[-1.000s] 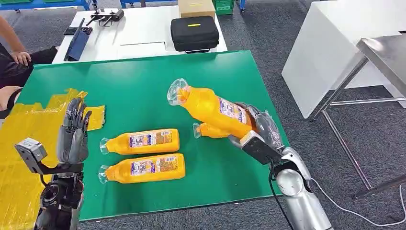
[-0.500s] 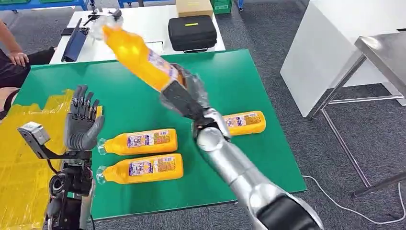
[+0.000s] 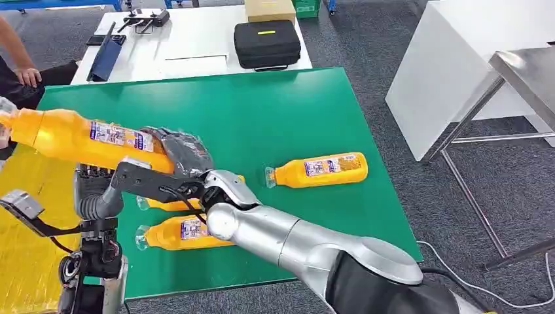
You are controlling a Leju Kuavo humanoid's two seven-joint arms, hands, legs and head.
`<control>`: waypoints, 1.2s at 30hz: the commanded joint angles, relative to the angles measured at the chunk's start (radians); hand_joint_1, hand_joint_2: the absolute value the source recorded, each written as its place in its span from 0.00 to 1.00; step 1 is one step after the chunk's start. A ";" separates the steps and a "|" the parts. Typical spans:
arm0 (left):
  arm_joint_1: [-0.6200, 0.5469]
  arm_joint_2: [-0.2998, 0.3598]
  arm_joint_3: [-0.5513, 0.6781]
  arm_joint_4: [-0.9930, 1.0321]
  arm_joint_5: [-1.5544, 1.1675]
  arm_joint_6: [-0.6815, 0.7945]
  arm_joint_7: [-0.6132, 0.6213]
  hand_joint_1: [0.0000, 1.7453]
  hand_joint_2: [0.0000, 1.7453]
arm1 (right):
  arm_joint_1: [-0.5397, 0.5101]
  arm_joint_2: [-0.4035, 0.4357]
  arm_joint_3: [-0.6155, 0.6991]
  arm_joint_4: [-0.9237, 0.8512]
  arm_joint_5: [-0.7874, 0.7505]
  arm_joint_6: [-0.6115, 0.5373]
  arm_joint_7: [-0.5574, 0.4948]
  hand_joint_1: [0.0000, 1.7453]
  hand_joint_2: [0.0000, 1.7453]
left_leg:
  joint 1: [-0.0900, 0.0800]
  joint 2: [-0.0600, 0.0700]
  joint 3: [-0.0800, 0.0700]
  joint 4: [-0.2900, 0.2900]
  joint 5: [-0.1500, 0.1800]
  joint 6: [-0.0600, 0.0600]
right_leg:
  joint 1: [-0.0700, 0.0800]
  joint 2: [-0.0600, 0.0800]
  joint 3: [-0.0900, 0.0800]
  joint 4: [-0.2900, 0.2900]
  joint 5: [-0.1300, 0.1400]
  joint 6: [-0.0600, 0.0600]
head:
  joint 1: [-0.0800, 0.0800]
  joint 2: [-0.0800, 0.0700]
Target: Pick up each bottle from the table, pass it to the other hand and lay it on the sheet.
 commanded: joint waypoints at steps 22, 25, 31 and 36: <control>-0.189 0.022 -0.105 0.251 0.196 -0.276 0.097 0.00 1.00 | 0.039 0.002 0.104 0.256 0.046 0.073 -0.055 1.00 1.00 | 0.002 -0.005 0.002 0.001 0.000 -0.002 | 0.002 -0.006 0.003 -0.001 -0.001 0.000 | 0.000 0.000; -0.193 0.023 -0.110 0.260 0.204 -0.285 0.100 0.00 1.00 | 0.038 0.002 0.105 0.256 0.046 0.071 -0.054 1.00 1.00 | 0.001 -0.004 0.001 0.001 0.000 -0.001 | 0.002 -0.005 0.002 -0.001 -0.001 0.000 | 0.000 0.000; -0.229 0.035 -0.118 0.312 0.232 -0.294 0.082 1.00 1.00 | 0.029 0.002 0.104 0.258 0.031 0.066 -0.058 1.00 1.00 | 0.001 -0.005 0.001 0.001 0.000 -0.002 | 0.002 -0.006 0.003 0.000 -0.001 0.000 | 0.000 0.000; -0.230 0.044 -0.115 0.325 0.238 -0.292 0.071 1.00 1.00 | 0.023 0.002 0.104 0.258 0.025 0.068 -0.061 1.00 1.00 | 0.001 -0.004 0.001 0.001 0.000 -0.002 | 0.002 -0.005 0.002 -0.001 -0.001 0.000 | 0.000 0.000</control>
